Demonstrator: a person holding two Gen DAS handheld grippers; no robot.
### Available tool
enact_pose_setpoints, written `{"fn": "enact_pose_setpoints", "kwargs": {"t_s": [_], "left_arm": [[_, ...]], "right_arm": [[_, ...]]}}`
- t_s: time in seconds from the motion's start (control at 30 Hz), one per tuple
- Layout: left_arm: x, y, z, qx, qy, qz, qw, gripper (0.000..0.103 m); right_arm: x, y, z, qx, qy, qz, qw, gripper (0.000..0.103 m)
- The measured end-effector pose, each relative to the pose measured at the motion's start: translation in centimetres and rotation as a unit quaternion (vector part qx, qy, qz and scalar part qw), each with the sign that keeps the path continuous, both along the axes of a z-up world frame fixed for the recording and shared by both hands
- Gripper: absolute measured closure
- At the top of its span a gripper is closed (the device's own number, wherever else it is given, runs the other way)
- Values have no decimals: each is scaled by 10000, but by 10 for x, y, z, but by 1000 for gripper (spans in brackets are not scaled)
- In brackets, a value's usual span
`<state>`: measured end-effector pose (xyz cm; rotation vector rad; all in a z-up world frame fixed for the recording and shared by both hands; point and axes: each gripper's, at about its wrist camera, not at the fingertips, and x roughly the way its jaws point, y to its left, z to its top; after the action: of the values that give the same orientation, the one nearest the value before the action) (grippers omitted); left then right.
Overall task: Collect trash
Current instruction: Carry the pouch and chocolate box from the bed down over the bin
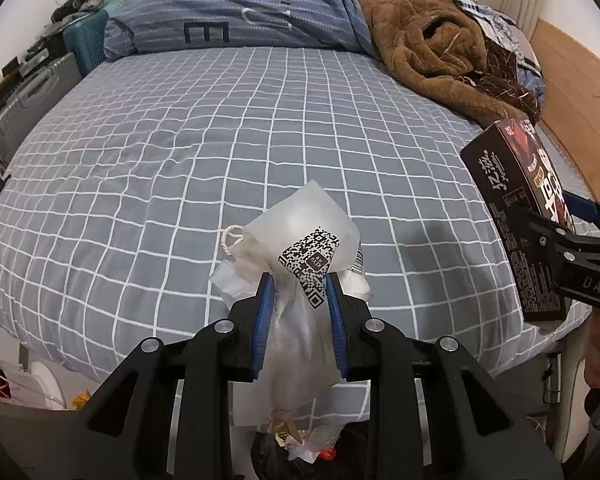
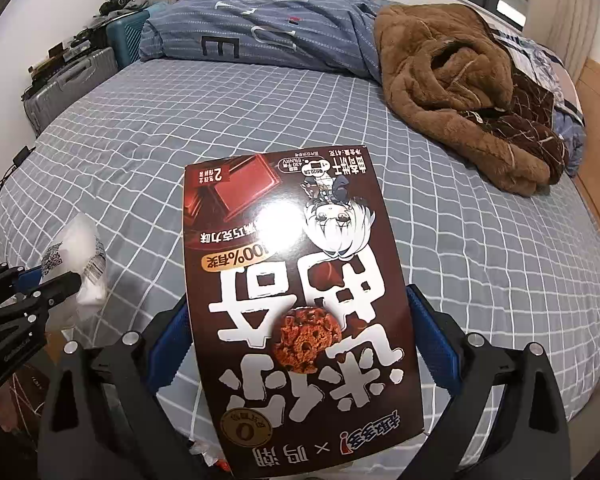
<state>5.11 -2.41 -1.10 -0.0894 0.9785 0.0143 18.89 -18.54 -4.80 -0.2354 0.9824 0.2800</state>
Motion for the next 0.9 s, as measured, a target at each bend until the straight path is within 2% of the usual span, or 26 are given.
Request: {"fn": "enact_pose_setpoints", "kwargs": {"t_s": [0.5,0.8,0.9], "left_arm": [[-53,-8,16,-91,-146,-50,9998,77],[-96,-2,14,-243,-128,-30,9996,77],[-111,0,12,-254,-132,-5,9996,77]], "right_arm": [[-79,-20,29,273,-28,-113,9996,10],[-129,-24,29,445,126,-235,9987,11],[-145,-18,27,365,113,-216,9990,11]]}}
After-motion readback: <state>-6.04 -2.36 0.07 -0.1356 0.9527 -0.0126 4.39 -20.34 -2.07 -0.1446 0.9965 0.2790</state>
